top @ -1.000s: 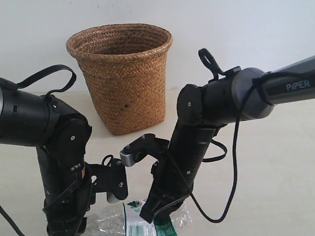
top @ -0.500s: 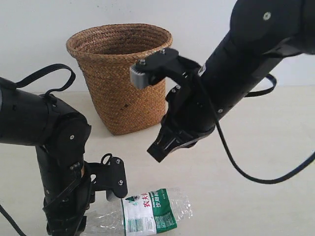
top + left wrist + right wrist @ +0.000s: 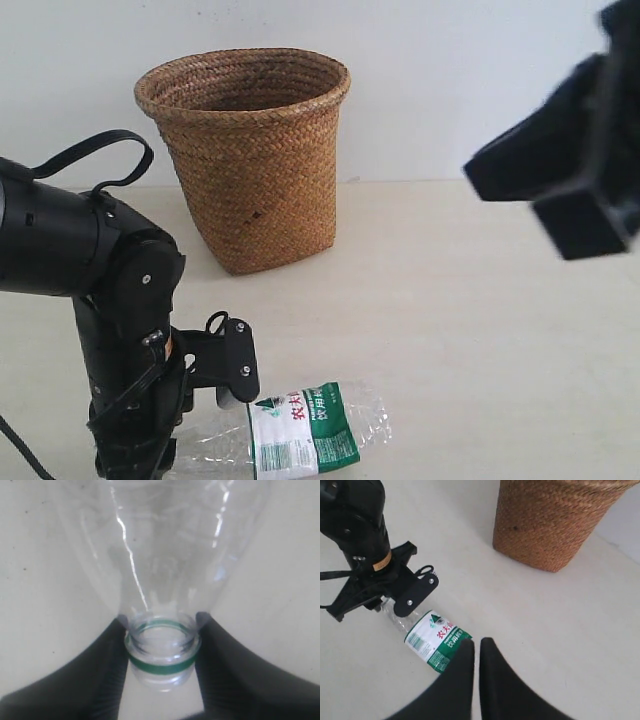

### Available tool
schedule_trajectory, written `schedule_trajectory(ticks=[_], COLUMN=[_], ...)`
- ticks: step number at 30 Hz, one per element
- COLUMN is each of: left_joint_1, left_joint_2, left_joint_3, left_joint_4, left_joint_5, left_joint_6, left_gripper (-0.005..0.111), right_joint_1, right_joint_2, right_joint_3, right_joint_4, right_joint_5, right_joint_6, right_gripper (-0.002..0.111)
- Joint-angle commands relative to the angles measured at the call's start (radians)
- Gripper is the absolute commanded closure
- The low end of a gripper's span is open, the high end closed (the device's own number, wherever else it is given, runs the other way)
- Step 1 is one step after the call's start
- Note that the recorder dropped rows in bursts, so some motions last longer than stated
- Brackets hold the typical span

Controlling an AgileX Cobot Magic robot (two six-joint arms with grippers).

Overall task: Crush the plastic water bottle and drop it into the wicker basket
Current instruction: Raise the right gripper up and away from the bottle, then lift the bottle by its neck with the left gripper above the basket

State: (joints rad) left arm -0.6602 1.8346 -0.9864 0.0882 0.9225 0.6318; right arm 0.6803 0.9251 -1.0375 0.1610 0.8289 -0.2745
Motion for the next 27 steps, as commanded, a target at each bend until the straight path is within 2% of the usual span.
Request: schedule_trajectory(ticks=[1, 11, 22, 27], left_joint_1=[-0.001, -0.001, -0.001, -0.001], left_joint_2=[-0.007, -0.007, -0.016, -0.082], left_joint_3=[-0.002, -0.002, -0.004, -0.004], left_joint_4=[0.004, 0.005, 0.009, 0.04], left_joint_5=[-0.007, -0.011, -0.011, -0.009], left_joint_6=[-0.01, -0.01, -0.01, -0.01], left_gripper=[0.103, 0.103, 0.103, 0.103], right_joint_1=[-0.001, -0.001, -0.001, -0.001], right_joint_2=[-0.238, -0.592, -0.634, -0.634], right_joint_3=[0.118, 0.302, 0.328, 0.328], right_joint_4=[-0.014, -0.047, -0.054, -0.054], right_joint_5=[-0.062, -0.067, -0.035, -0.035], right_joint_6=[0.032, 0.034, 0.067, 0.067], right_gripper=[0.108, 0.108, 0.108, 0.108])
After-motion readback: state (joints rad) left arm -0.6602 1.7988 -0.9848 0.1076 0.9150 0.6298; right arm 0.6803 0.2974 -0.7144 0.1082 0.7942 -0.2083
